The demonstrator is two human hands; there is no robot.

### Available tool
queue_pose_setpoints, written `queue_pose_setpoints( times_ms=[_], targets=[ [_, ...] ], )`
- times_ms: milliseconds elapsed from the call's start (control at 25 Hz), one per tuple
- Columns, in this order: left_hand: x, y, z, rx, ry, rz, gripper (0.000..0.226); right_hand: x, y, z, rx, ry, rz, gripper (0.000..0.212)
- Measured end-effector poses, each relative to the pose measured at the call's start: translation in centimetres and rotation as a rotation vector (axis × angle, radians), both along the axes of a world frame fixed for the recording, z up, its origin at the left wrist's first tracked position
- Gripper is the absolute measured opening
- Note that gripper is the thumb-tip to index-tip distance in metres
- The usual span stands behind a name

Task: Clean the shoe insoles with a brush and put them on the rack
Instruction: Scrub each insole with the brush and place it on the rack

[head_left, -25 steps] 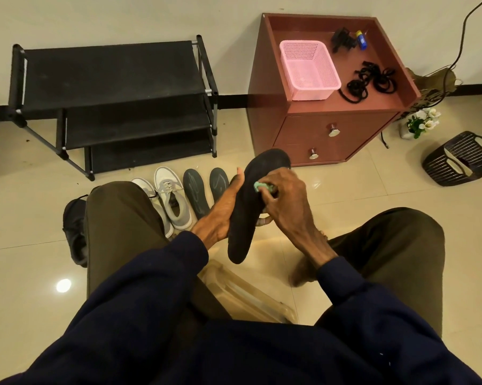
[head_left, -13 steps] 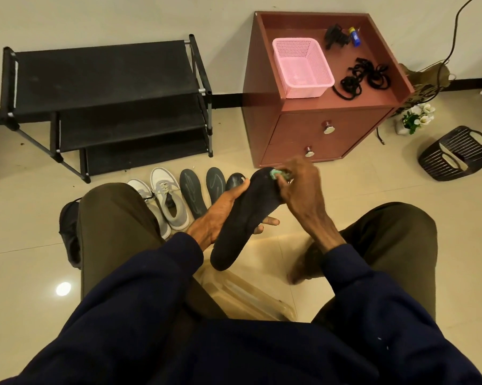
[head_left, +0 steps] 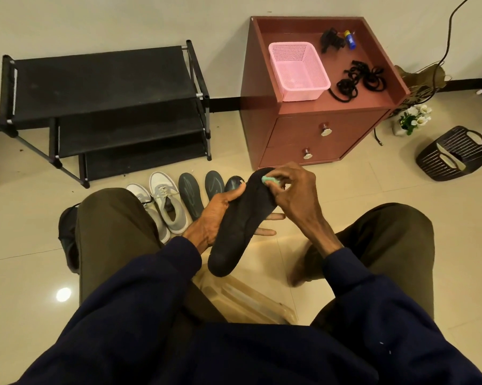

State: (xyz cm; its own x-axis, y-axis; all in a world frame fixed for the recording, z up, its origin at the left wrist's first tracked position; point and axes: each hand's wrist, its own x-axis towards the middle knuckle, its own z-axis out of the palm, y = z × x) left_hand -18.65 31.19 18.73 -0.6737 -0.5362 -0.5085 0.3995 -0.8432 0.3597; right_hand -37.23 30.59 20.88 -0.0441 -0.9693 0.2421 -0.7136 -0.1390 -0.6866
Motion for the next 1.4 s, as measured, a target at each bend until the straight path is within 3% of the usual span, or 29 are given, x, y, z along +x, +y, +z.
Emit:
queue_pose_setpoints(
  times_ms=[160,320,440,560,720,880,1040,1280,1400],
  targets=[
    [0.0,-0.4,-0.6,-0.009,0.048,0.072,0.050,2.4,0.9,0.7,0.101,0.057,0.268,0.014],
    [-0.3,0.2,0.1,-0.004,0.061,0.047,0.046,0.0,-0.2,0.2,0.030,0.191,-0.003,0.015],
    [0.0,0.0,-0.2,-0.033,0.048,0.062,0.046,-1.4,-0.8,-0.1,0.029,0.133,-0.181,0.017],
    [-0.1,0.0,0.2,-0.031,0.041,0.080,0.043,-0.3,-0.5,-0.4,0.017,0.023,-0.092,0.016],
    [-0.3,0.2,0.2,-0.007,0.073,0.135,0.042,1.9,0.3,-0.3,0.088,0.017,0.130,0.015],
    [-0.3,0.2,0.2,-0.023,0.072,0.065,0.049,0.7,-0.6,-0.4,0.007,0.097,-0.008,0.014],
    [-0.6,0.3,0.1,-0.049,0.037,-0.025,0.054,-1.4,-0.9,-0.7,-0.059,0.041,-0.211,0.013],
    [-0.4,0.2,-0.2,-0.075,-0.015,-0.054,0.055,0.7,-0.6,0.5,0.043,0.010,0.079,0.014],
    [-0.4,0.2,-0.2,-0.063,-0.034,-0.055,0.058,-0.2,-1.0,0.2,0.006,0.107,-0.032,0.013]
  ],
)
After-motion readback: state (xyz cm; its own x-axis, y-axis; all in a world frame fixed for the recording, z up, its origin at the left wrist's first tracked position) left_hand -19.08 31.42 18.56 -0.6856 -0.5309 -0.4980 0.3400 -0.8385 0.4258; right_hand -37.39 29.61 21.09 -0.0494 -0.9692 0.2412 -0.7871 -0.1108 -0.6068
